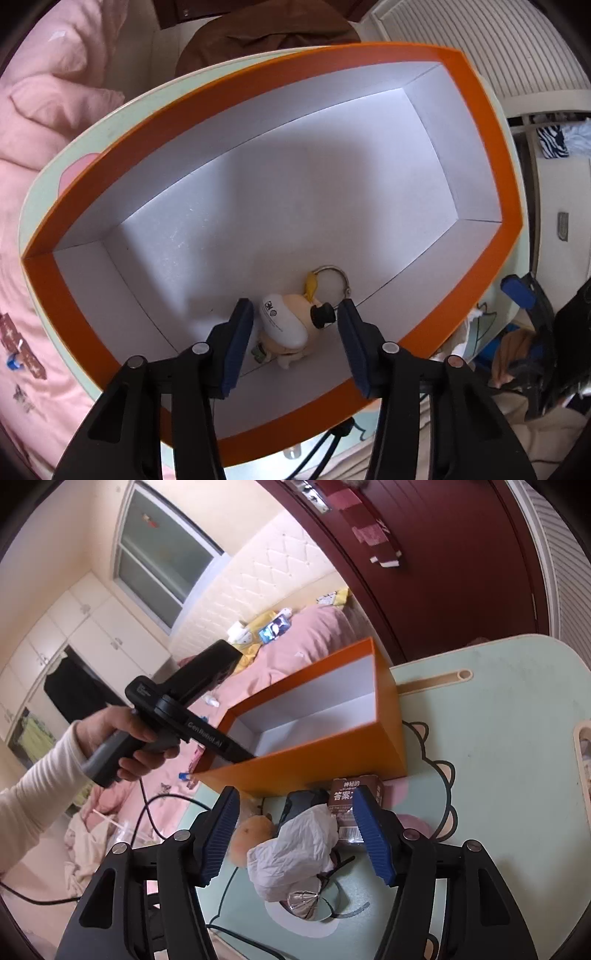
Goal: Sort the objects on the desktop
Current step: 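Reach the left gripper into the box and grasp the small figurine, then set the figurine on the table beside the plush toy, open left gripper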
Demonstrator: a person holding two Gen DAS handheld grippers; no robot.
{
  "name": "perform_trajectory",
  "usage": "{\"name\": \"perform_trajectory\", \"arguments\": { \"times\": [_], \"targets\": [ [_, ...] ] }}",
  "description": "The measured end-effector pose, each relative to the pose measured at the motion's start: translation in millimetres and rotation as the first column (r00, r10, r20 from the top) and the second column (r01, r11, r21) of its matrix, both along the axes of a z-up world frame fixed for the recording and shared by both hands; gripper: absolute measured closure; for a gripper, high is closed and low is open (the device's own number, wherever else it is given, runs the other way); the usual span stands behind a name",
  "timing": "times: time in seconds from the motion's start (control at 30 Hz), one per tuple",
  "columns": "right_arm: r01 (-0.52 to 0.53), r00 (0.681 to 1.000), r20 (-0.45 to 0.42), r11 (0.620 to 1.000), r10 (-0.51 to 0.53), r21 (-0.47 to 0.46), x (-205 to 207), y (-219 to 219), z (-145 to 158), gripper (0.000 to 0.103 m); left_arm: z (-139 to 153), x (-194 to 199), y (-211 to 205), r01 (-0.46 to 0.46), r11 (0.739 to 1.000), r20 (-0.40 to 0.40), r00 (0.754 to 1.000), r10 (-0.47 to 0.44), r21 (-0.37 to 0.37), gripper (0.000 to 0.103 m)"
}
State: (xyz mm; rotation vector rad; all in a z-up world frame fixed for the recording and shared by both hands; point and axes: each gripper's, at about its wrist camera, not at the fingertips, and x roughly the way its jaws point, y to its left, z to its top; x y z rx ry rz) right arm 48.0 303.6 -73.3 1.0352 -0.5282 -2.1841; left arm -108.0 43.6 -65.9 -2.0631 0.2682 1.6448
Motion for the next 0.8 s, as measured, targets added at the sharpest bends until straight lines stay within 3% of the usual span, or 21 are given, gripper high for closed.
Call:
{"name": "perform_trajectory", "arguments": {
  "times": [0.1,0.23,0.43,0.63,0.8],
  "targets": [
    [0.005,1.000,0.004,1.000,-0.005,-0.002,0.6,0.7,0.4,0.037,2.8,11.2,2.0,0.041,0.999,-0.063,0.997,-0.042,-0.017,0.063],
    [0.004,1.000,0.007,1.000,-0.004,0.002,2.8,-0.2,1.1,0.037,15.7,16.1,-5.9,0.012,0.998,-0.101,0.995,-0.006,0.057,0.063],
    [0.000,1.000,0.002,1.000,0.000,0.020,4.2,-3.5,1.5,0.037,82.9,29.0,-25.2,-0.034,0.980,-0.200,0.977,0.074,0.197,0.063],
    [-0.005,1.000,-0.002,1.000,0.005,0.028,5.3,-5.9,1.8,0.037,135.4,67.6,-38.0,0.013,0.958,-0.271,0.960,0.068,0.287,0.063],
    [-0.003,1.000,-0.016,0.999,0.004,0.039,7.9,-7.2,3.0,0.037,99.0,101.1,-38.4,0.009,0.950,-0.200,0.978,0.056,0.311,0.063]
  ]
}}
